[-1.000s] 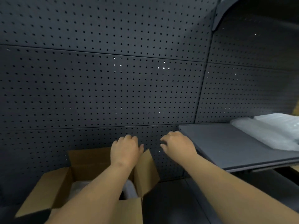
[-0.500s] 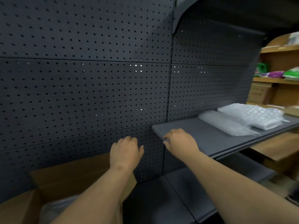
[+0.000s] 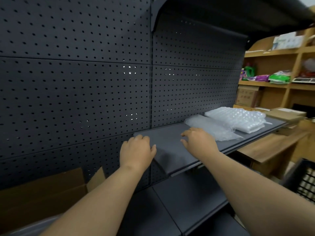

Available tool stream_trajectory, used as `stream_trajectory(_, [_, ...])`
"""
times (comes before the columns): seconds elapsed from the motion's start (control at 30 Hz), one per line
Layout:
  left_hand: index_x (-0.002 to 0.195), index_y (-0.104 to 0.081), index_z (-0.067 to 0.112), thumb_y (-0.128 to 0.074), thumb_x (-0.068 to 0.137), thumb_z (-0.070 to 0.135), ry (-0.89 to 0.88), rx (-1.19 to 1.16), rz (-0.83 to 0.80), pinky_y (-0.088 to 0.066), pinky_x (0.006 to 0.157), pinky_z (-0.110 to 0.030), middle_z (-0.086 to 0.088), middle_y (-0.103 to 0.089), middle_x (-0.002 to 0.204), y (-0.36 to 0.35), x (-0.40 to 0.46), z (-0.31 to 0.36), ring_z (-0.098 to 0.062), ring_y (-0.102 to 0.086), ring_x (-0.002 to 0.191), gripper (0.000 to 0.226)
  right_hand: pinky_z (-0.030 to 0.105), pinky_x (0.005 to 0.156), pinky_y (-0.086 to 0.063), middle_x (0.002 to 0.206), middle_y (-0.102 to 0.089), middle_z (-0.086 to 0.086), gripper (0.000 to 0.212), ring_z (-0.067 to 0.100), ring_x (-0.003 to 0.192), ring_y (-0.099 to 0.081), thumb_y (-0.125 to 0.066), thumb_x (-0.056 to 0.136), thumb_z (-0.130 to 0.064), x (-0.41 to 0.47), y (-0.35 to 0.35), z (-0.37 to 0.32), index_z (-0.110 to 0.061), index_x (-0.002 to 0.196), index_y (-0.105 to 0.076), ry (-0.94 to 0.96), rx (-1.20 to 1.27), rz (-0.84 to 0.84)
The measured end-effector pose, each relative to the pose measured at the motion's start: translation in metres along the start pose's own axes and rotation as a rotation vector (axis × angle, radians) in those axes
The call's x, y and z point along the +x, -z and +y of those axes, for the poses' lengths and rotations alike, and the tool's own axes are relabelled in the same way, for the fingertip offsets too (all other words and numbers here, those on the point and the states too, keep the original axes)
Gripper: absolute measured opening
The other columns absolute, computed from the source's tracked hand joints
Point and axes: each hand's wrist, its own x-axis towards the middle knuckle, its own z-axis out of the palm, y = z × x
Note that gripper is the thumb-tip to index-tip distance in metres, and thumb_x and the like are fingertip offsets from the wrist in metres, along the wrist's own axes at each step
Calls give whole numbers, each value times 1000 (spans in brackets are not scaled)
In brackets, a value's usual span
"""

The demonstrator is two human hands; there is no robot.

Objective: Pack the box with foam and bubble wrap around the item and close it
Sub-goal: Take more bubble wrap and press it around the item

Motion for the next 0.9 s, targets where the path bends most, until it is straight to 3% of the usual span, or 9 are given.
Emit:
stream_trajectory(0.6, [119,-57,15,-38,98,41,40,-12,-42,-40,83,-31,-3,-60,116,-58,103,165,-21,-56,105,38,39,94,-48,132,-55,3,42,25,123,-46,-47,96,-35,65,-11,193,-19,136,-51,-129,80,-14])
stream_trajectory(0.9, [116,-57,16,-39,98,41,35,-3,-70,-40,84,-33,-3,-60,116,-77,121,185,-22,-55,107,37,44,110,-33,151,-35,4,77,26,139,-31,-44,87,-63,82,-42,192,-18,148,-29,-137,113,-235])
